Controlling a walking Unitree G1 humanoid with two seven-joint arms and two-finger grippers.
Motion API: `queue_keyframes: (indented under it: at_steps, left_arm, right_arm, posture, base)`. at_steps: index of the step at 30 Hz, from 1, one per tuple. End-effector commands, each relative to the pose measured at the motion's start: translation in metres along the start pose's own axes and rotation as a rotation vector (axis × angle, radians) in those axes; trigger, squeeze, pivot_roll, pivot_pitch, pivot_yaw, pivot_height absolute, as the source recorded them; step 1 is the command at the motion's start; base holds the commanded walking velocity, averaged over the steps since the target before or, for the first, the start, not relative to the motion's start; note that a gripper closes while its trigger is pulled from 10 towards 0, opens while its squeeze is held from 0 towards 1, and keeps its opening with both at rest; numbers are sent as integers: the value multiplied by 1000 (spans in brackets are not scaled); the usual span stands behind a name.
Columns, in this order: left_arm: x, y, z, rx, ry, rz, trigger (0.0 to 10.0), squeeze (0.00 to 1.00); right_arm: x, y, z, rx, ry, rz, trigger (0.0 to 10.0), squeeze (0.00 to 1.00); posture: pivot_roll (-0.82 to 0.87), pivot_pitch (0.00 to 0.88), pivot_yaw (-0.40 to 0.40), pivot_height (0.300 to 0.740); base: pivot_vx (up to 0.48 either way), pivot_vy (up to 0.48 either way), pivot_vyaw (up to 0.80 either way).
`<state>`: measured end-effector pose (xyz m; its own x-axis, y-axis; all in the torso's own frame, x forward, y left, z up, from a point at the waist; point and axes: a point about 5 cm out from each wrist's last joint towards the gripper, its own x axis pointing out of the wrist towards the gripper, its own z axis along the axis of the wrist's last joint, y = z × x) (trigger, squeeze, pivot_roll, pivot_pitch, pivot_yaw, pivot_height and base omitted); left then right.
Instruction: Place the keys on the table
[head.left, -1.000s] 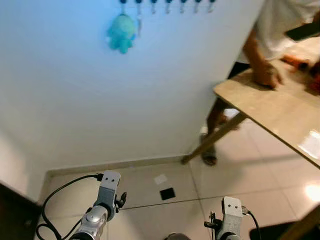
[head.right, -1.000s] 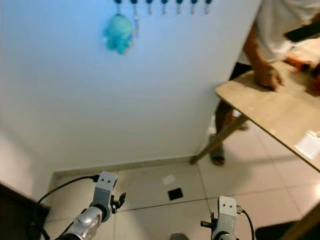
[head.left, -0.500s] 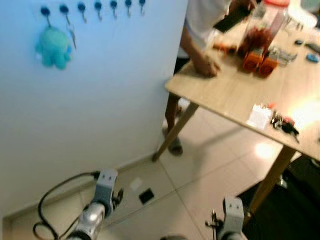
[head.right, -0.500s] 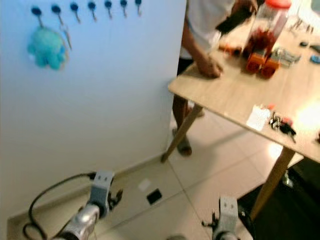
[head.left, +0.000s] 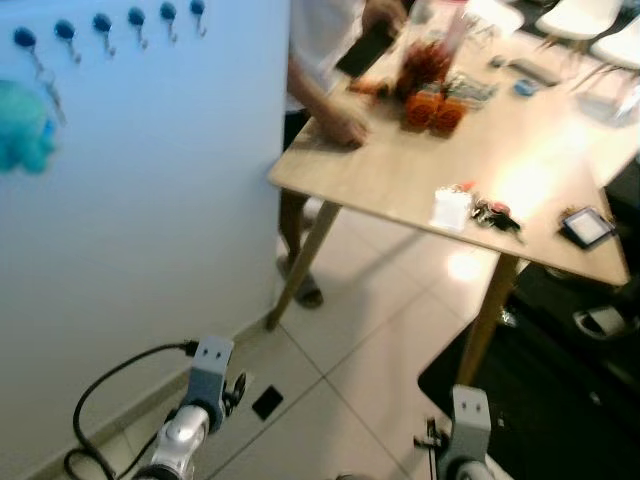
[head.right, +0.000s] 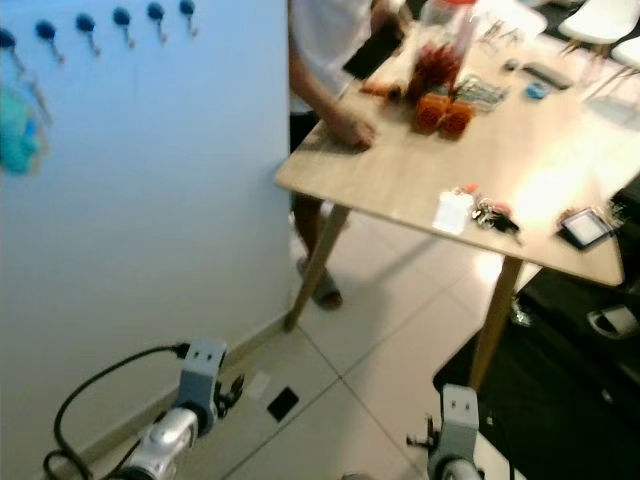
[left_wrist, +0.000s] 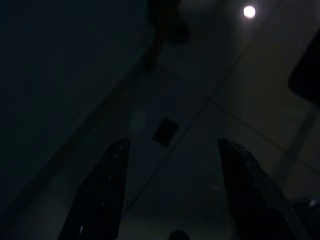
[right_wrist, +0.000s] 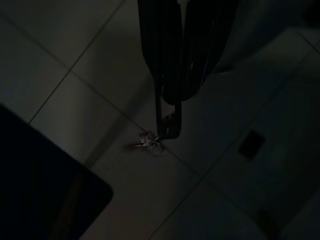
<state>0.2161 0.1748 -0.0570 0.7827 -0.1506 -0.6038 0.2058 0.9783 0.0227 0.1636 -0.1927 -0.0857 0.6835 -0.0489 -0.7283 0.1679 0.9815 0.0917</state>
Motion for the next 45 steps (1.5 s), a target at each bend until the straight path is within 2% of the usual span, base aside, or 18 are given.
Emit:
queue_keyframes:
  at_steps: [1, 19, 36, 45]
  left_arm:
    - [1, -2, 3, 2, -9, -5, 10000, 0]
    - [2, 0, 7, -4, -37, 8, 10000, 0]
    - [1, 2, 8, -30, -43, 30, 10000, 0]
    - [2, -1, 11, -23, -74, 1, 10000, 0]
  right_arm:
    - [-1, -2, -2, -16, 14, -1, 10000, 0]
    - [0, 0, -1, -46, 10, 13, 10000, 0]
    - [0, 1, -1, -42, 6, 16, 10000, 0]
    - [-1, 0, -2, -44, 8, 17, 10000, 0]
  posture:
    - [39, 51, -23, 740]
    - [42, 51, -22, 740]
    - [45, 55, -23, 740]
    - [48, 58, -22, 740]
  base:
    - [0, 0, -800]
    - [0, 0, -742]
    - [0, 0, 0]
    - [0, -37, 0]
